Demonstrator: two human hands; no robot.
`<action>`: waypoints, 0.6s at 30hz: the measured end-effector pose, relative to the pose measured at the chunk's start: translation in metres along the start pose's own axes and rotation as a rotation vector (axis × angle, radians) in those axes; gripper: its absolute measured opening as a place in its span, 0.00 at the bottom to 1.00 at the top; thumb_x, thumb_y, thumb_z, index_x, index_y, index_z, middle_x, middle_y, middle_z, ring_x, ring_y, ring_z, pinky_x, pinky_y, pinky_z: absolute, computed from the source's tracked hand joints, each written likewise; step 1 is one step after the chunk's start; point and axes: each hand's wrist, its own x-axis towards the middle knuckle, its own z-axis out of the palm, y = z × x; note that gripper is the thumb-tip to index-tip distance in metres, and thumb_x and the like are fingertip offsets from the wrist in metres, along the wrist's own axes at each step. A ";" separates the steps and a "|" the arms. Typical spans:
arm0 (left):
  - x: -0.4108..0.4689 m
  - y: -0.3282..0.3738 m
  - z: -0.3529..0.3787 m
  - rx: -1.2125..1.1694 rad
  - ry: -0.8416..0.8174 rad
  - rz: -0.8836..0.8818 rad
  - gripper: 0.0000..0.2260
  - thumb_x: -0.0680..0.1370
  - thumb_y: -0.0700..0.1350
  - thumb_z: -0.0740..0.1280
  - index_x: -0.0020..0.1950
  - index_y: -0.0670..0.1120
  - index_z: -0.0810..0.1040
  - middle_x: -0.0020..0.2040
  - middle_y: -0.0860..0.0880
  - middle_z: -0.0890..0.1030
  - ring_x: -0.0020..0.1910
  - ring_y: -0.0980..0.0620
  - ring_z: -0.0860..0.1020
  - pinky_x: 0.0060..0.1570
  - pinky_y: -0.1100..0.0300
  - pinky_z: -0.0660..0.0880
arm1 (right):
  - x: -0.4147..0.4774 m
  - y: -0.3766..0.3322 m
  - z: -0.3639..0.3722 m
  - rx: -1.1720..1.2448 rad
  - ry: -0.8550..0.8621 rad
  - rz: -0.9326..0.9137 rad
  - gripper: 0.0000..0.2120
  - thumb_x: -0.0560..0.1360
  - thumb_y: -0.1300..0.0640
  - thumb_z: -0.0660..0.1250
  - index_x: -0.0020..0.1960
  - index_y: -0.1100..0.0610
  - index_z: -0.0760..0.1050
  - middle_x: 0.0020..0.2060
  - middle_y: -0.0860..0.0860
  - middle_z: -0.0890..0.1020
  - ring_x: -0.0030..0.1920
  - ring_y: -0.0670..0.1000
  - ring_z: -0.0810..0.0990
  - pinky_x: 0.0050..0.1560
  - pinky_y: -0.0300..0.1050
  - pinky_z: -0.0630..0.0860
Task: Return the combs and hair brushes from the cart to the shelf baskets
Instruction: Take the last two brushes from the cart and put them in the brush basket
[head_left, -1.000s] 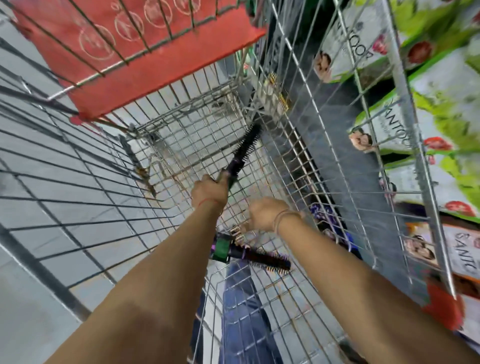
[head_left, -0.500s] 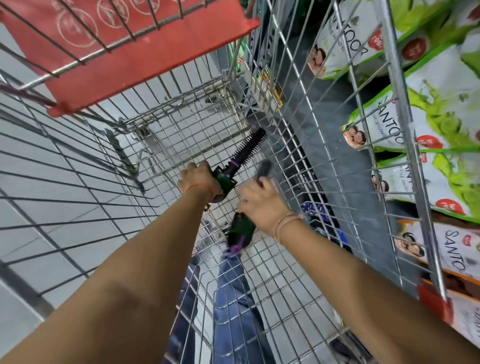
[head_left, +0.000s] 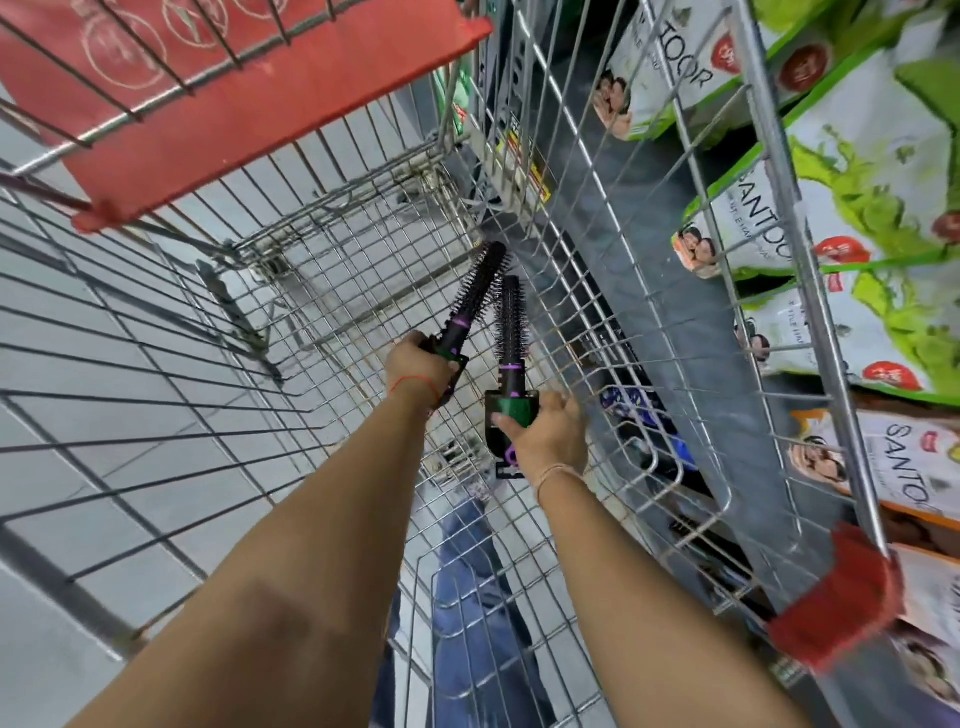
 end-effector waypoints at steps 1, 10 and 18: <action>-0.002 -0.002 0.001 -0.082 0.039 -0.034 0.11 0.71 0.34 0.69 0.51 0.46 0.77 0.50 0.44 0.76 0.46 0.46 0.76 0.51 0.55 0.78 | 0.000 0.000 0.002 0.009 0.007 0.006 0.26 0.66 0.45 0.72 0.55 0.60 0.70 0.55 0.58 0.74 0.56 0.57 0.72 0.50 0.52 0.76; -0.063 0.006 -0.021 -0.677 -0.115 -0.090 0.11 0.75 0.28 0.62 0.43 0.45 0.69 0.44 0.44 0.79 0.45 0.44 0.79 0.49 0.49 0.78 | -0.042 -0.025 -0.024 0.290 0.083 0.014 0.05 0.78 0.58 0.60 0.49 0.54 0.63 0.30 0.46 0.73 0.26 0.45 0.71 0.20 0.36 0.67; -0.156 0.094 -0.055 -0.820 -1.026 0.161 0.10 0.48 0.31 0.69 0.27 0.35 0.82 0.25 0.45 0.83 0.24 0.48 0.83 0.23 0.58 0.80 | -0.133 -0.030 -0.125 0.807 0.825 -0.321 0.17 0.72 0.66 0.67 0.57 0.72 0.67 0.49 0.66 0.77 0.50 0.58 0.77 0.52 0.49 0.75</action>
